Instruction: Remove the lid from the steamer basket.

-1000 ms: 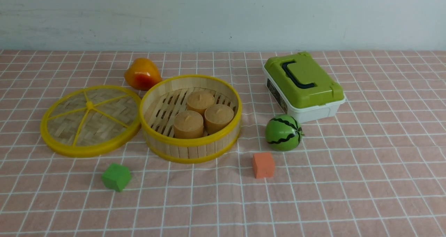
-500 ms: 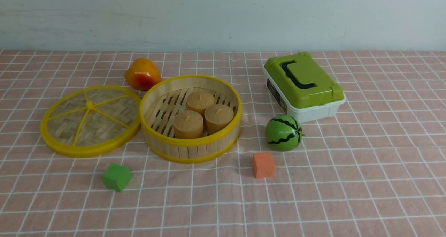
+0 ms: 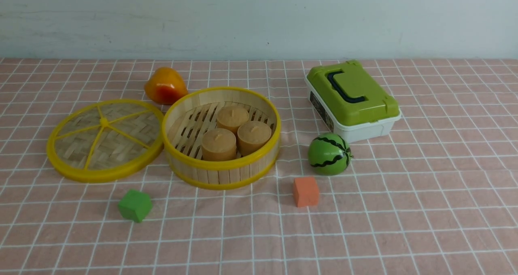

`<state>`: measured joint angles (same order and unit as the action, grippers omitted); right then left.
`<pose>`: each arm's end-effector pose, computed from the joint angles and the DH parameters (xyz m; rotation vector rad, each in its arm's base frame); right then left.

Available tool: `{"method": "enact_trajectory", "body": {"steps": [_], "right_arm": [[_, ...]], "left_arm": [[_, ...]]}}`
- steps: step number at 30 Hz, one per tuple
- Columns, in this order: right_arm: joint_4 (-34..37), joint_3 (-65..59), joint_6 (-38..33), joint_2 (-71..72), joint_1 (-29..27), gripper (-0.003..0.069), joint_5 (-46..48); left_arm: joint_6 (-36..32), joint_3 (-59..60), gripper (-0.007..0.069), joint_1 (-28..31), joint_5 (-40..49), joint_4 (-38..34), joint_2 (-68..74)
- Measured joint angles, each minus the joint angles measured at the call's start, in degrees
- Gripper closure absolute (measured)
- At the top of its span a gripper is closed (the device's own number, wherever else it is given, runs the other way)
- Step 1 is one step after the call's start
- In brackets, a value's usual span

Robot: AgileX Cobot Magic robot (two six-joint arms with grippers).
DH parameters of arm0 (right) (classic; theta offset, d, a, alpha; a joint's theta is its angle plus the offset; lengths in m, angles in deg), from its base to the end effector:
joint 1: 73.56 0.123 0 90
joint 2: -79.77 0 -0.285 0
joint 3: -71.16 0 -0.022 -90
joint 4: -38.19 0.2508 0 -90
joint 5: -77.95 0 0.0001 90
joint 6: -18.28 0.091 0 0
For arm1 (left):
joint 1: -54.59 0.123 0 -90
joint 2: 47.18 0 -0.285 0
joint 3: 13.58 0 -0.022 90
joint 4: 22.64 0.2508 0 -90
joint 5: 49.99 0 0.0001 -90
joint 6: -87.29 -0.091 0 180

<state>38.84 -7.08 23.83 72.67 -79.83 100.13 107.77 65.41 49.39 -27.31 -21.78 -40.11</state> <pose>0.0518 -0.0053 0.1730 0.2001 1.8659 0.0026 0.0518 -0.0042 0.1679 -0.2445 1.8925 -0.2893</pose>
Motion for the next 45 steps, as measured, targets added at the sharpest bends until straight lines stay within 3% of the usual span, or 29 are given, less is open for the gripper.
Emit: {"method": "enact_trajectory", "body": {"steps": [45], "right_arm": [[0.0, 0.0, 0.0, 0.0, 0.0, 0.0417, 0.0]], "left_arm": [[0.1, 0.0, 0.0624, 0.0, 0.0, 0.0, 0.0]]}}
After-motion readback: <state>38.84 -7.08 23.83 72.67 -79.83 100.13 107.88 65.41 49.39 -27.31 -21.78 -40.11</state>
